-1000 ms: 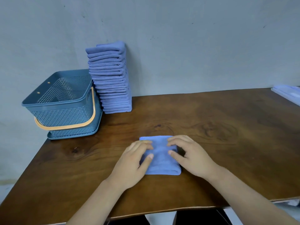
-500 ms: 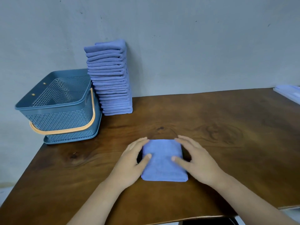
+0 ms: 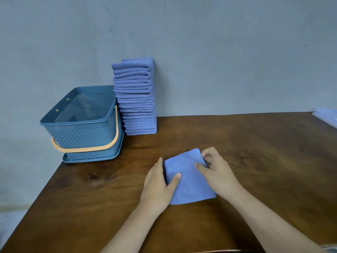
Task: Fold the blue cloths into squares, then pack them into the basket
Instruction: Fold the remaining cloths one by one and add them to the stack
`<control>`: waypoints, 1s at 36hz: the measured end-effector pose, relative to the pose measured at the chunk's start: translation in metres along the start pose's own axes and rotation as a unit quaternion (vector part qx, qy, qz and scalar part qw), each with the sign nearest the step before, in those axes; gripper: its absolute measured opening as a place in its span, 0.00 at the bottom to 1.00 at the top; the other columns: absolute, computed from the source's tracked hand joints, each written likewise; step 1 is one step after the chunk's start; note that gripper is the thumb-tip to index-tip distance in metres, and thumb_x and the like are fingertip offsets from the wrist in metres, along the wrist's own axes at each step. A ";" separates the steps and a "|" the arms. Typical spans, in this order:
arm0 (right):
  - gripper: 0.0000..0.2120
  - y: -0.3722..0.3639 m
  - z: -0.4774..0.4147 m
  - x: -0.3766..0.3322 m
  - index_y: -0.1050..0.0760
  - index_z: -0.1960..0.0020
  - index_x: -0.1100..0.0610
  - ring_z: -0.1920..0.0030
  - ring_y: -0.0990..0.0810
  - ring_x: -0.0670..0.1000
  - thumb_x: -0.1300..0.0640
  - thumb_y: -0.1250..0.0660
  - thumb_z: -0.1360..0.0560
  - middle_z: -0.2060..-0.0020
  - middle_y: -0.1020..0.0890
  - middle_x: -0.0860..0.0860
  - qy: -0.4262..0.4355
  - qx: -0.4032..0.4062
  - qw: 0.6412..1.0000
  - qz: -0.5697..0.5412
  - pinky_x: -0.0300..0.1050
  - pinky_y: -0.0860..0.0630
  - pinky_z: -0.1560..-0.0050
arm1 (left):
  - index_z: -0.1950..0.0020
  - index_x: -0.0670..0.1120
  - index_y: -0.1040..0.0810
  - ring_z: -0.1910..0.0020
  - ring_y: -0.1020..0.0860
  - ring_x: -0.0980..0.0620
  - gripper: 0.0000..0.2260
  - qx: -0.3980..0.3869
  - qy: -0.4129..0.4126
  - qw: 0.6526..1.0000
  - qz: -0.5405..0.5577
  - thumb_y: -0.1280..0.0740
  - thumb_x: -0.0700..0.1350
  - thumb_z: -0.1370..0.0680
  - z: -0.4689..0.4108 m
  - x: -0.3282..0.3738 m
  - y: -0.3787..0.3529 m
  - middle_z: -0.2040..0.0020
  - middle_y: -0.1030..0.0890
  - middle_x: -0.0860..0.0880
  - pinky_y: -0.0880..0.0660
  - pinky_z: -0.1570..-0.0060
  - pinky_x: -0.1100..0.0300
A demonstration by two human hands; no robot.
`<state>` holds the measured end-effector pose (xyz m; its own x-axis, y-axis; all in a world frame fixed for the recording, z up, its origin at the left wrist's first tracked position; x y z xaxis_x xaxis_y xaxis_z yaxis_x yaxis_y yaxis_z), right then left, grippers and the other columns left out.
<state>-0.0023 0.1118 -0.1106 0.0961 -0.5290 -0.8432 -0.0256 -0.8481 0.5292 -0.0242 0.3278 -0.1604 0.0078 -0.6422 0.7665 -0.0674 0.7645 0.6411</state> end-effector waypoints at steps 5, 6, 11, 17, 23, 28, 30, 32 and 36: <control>0.09 0.014 -0.002 -0.045 0.31 0.42 0.46 0.57 0.22 0.62 0.51 0.31 0.18 0.58 0.19 0.57 0.096 -0.021 0.993 -0.058 0.65 0.23 0.54 | 0.15 0.57 0.46 0.35 0.22 0.63 0.44 -0.024 0.086 0.937 0.337 0.27 0.65 0.24 -0.005 0.017 0.016 0.36 0.18 0.63 0.28 0.38 0.67; 0.10 0.018 -0.004 -0.052 0.31 0.41 0.46 0.55 0.20 0.62 0.52 0.31 0.17 0.57 0.17 0.55 0.105 -0.023 0.992 -0.063 0.67 0.23 0.51 | 0.15 0.57 0.44 0.36 0.20 0.61 0.46 -0.023 0.087 0.918 0.387 0.24 0.65 0.26 -0.007 0.019 0.017 0.40 0.15 0.60 0.27 0.32 0.60; 0.12 0.030 -0.019 -0.081 0.30 0.40 0.45 0.46 0.14 0.52 0.55 0.29 0.18 0.46 0.14 0.46 0.131 0.012 0.984 -0.119 0.64 0.20 0.41 | 0.17 0.59 0.40 0.36 0.17 0.47 0.41 0.062 0.004 0.865 0.498 0.22 0.47 0.25 -0.011 0.036 0.045 0.42 0.14 0.45 0.26 0.29 0.43; 0.07 0.028 -0.032 -0.108 0.26 0.45 0.50 0.58 0.24 0.61 0.58 0.30 0.18 0.57 0.19 0.50 0.194 0.067 0.969 -0.138 0.55 0.26 0.54 | 0.32 0.57 0.28 0.53 0.19 0.49 0.20 0.200 -0.112 0.850 0.475 0.30 0.37 0.17 -0.006 0.072 0.092 0.46 0.16 0.43 0.22 0.49 0.54; 0.07 0.019 -0.048 -0.153 0.19 0.46 0.47 0.60 0.25 0.49 0.58 0.32 0.16 0.55 0.16 0.44 0.226 0.058 0.959 -0.159 0.46 0.29 0.55 | 0.46 0.55 0.25 0.50 0.23 0.53 0.08 0.283 -0.172 0.866 0.374 0.32 0.41 0.17 -0.027 0.079 0.134 0.48 0.21 0.47 0.27 0.44 0.54; 0.09 0.015 -0.083 -0.201 0.18 0.41 0.47 0.59 0.22 0.43 0.59 0.33 0.16 0.49 0.15 0.39 0.254 0.052 0.950 -0.174 0.41 0.26 0.52 | 0.49 0.50 0.21 0.49 0.22 0.55 0.11 0.295 -0.199 0.884 0.303 0.37 0.35 0.16 -0.059 0.098 0.183 0.52 0.19 0.54 0.28 0.43 0.54; 0.11 0.016 -0.099 -0.220 0.18 0.38 0.48 0.56 0.21 0.37 0.59 0.34 0.15 0.48 0.15 0.37 0.253 0.047 0.950 -0.176 0.37 0.26 0.48 | 0.44 0.53 0.19 0.43 0.20 0.56 0.10 0.287 -0.202 0.889 0.294 0.37 0.41 0.15 -0.073 0.107 0.205 0.45 0.16 0.56 0.26 0.40 0.55; 0.13 0.019 -0.116 -0.240 0.18 0.36 0.48 0.49 0.19 0.35 0.60 0.34 0.16 0.44 0.16 0.36 0.254 0.045 0.949 -0.182 0.34 0.26 0.44 | 0.40 0.54 0.17 0.43 0.19 0.60 0.11 0.275 -0.206 0.894 0.287 0.38 0.42 0.14 -0.087 0.121 0.226 0.43 0.15 0.59 0.26 0.41 0.61; 0.17 0.023 -0.166 -0.280 0.19 0.33 0.46 0.36 0.21 0.39 0.59 0.31 0.20 0.36 0.18 0.39 0.255 0.037 0.951 -0.172 0.41 0.24 0.33 | 0.36 0.57 0.18 0.49 0.20 0.71 0.13 0.240 -0.213 0.907 0.271 0.36 0.41 0.14 -0.128 0.146 0.274 0.44 0.16 0.63 0.27 0.48 0.74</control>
<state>0.1351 0.2454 0.1538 0.5810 -0.1534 -0.7993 0.0265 -0.9780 0.2070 0.0859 0.4511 0.1318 -0.5363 -0.2204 0.8147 -0.3728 0.9279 0.0057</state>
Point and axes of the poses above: each hand's wrist, its own z-axis away from the middle knuckle, its own y-axis out of the back of the hand, x = y × z, the point moved 4 cm from there along -z, towards the middle knuckle
